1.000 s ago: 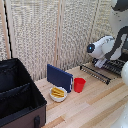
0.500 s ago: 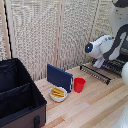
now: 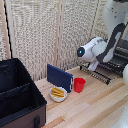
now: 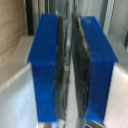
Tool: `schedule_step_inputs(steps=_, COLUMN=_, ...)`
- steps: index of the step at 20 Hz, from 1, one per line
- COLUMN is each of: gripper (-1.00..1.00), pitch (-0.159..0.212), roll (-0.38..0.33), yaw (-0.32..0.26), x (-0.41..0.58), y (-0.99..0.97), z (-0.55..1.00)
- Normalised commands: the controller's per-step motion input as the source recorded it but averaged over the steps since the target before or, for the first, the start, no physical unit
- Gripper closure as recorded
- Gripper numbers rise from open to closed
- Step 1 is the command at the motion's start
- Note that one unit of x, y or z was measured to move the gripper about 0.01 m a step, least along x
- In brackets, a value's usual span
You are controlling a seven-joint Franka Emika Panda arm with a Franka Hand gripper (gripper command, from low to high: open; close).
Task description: With care, position your gripper close to the oven tray handle. Make sure to grip the handle tightly. Delicately and attentively pull the tray out from the oven.
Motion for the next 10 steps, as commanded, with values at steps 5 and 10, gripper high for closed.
schedule_step_inputs(steps=5, gripper=1.00, pitch=0.036, roll=-0.059, yaw=0.062, x=0.094, y=0.34, z=0.01)
schedule_step_inputs(steps=10, gripper=-1.00, pitch=0.048, roll=-0.020, yaw=0.030, x=0.023, y=0.05, z=0.44)
